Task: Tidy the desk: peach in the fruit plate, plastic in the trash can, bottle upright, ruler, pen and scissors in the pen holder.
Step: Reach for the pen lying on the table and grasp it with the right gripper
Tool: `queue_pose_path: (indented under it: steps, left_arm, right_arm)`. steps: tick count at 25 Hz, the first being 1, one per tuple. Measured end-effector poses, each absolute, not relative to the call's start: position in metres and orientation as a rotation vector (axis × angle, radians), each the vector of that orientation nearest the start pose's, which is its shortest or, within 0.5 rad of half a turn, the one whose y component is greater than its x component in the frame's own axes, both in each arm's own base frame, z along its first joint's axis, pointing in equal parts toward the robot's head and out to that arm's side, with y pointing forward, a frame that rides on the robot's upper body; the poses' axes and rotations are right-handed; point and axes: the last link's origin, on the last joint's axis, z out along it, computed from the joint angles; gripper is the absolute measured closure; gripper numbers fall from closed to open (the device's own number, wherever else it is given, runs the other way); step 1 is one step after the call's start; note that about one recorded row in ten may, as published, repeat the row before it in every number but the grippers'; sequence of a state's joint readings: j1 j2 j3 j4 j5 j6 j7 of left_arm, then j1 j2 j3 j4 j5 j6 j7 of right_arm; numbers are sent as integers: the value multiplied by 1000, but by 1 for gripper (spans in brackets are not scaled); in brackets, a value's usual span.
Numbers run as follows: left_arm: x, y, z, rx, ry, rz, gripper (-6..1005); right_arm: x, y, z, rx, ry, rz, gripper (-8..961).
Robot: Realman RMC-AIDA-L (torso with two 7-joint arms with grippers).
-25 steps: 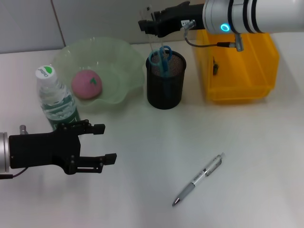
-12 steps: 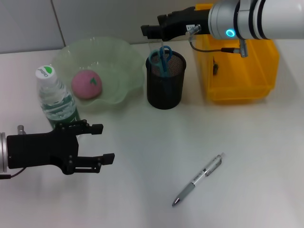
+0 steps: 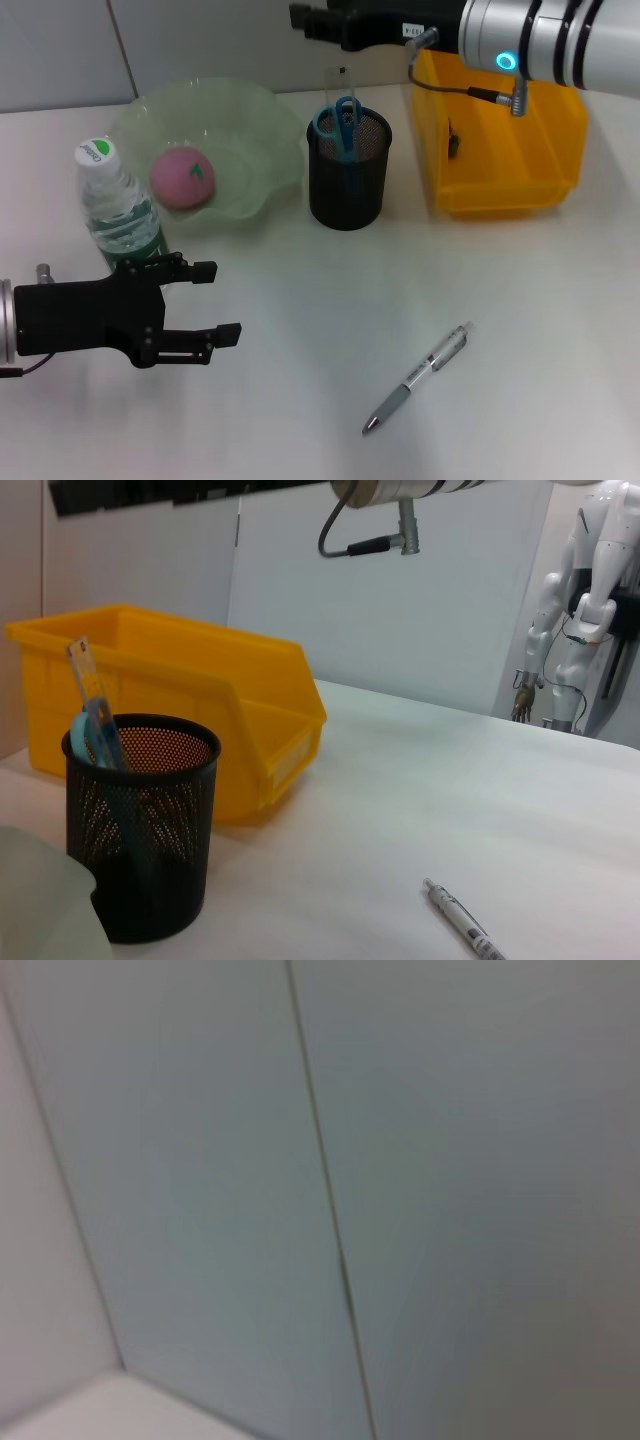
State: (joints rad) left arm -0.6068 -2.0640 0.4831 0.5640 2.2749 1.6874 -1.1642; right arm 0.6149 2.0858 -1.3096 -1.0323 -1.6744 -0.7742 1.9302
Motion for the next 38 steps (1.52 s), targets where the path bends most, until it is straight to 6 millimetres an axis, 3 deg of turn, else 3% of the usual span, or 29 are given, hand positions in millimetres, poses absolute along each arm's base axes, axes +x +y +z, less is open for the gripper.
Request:
queue_pose_path:
  steps: [11, 18, 23, 28, 30, 32, 35, 38]
  left_arm:
    - [-267, 317, -8, -2884, -411, -642, 235]
    - [-267, 316, -8, -2875, -417, -658, 237]
    - [-266, 315, -11, -2868, -432, -687, 239]
    - [-266, 314, -10, -2852, -441, -713, 240]
    - [-266, 314, -11, -2850, -449, -717, 241]
    - [-266, 314, -12, -2850, -456, -721, 241]
    - [-266, 313, -13, -2840, -481, -738, 242]
    - [-269, 311, -11, -2818, -500, -751, 243]
  right_arm:
    - [148, 420, 22, -2305, 684, 959, 379]
    - [174, 393, 37, -2424, 709, 1098, 338]
    - [183, 377, 44, -2530, 733, 1093, 309]
    - [187, 362, 53, -2735, 723, 967, 280]
    - [188, 357, 55, -2893, 680, 799, 268]
    - [188, 355, 54, -2939, 666, 737, 180]
    - [188, 356, 49, -3058, 629, 480, 180]
    - [187, 356, 45, -3116, 596, 336, 181]
